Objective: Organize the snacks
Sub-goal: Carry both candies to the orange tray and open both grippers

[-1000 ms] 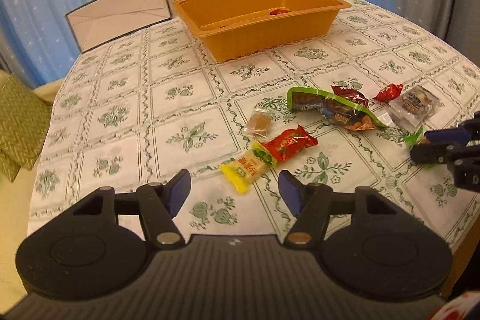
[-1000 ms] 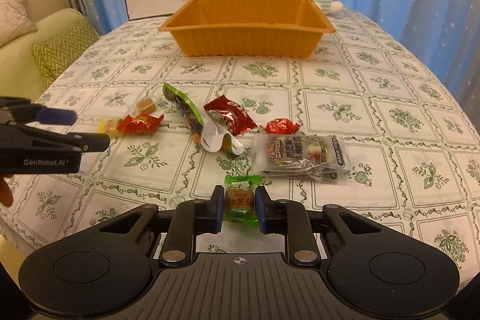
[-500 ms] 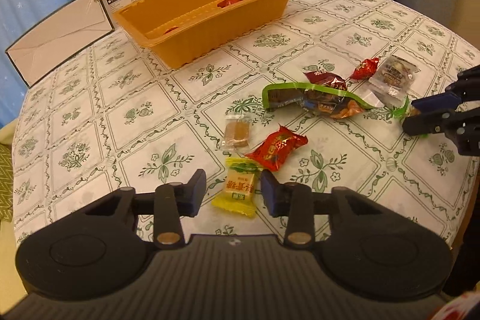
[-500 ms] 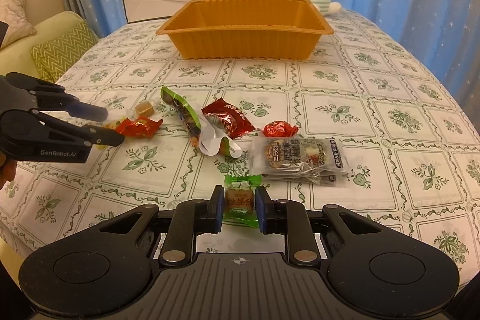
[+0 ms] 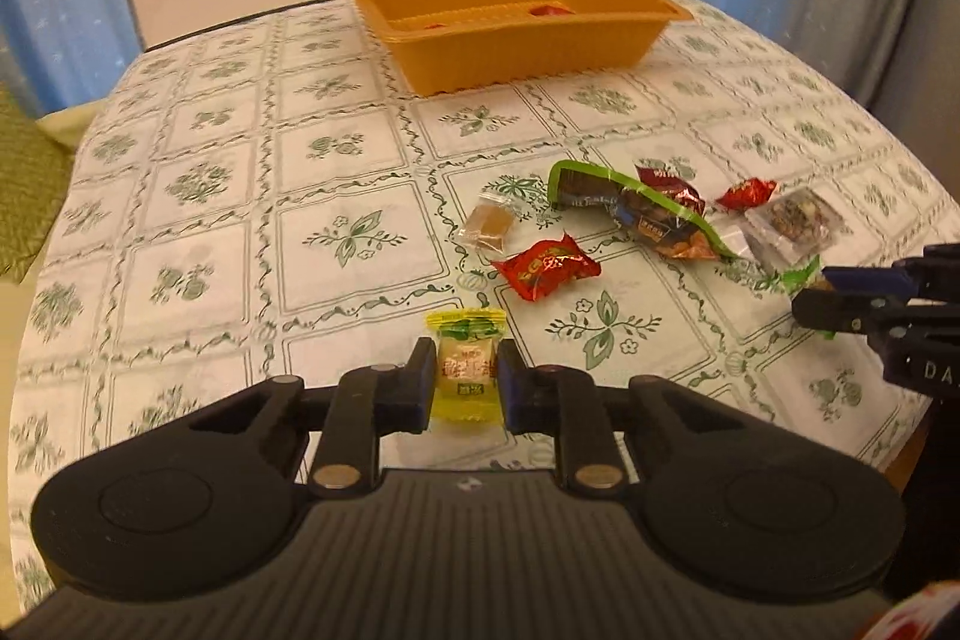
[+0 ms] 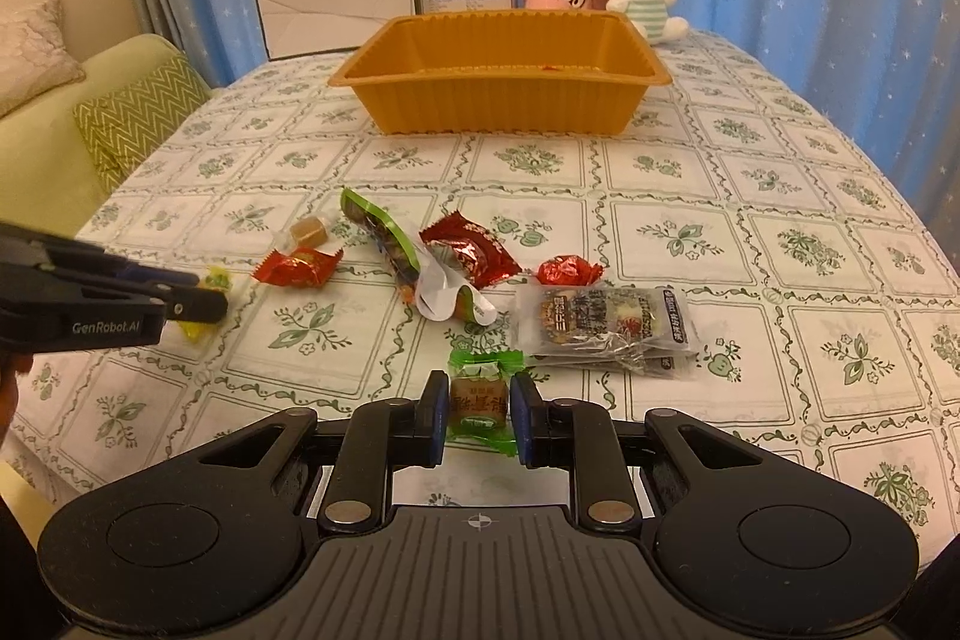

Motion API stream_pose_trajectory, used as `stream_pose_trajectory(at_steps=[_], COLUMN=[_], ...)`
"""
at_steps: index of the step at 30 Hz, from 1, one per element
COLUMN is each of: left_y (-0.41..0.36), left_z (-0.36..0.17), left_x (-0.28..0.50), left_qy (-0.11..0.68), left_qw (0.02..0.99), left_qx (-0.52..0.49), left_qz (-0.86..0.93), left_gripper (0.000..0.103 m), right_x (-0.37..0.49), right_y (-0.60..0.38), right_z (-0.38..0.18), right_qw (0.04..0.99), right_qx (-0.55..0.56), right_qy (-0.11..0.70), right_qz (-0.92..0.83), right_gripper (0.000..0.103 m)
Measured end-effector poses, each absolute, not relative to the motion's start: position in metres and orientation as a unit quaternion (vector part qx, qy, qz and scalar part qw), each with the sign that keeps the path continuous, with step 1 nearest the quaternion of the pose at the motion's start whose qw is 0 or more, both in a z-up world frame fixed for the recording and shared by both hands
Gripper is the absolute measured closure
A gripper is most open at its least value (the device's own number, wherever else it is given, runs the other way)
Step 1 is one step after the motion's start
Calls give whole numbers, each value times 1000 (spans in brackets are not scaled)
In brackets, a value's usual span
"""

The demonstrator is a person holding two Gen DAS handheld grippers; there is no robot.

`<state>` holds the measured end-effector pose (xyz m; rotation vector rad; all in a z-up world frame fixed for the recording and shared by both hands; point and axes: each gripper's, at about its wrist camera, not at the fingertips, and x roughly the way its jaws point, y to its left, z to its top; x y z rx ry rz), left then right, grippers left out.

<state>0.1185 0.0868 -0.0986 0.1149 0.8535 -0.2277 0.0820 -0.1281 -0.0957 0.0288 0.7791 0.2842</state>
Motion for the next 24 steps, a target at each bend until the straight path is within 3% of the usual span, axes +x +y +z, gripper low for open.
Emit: stream_pose_trajectory(at_steps=[10,24], left_y=[64,25], left_z=[-61,-27], left_x=[104,150], left_qy=[368,324], left_qw=[927,941], left_qx=[5,11], left_qz=[-75,-94], left_gripper=[84,84], right_x=[79,119], right_y=[-134,-162], right_z=[-68,-30], right_qw=[928,945], right_qx=[31,49], right_qy=[344,294], right_qz=[143,133], right_gripper=[81,81])
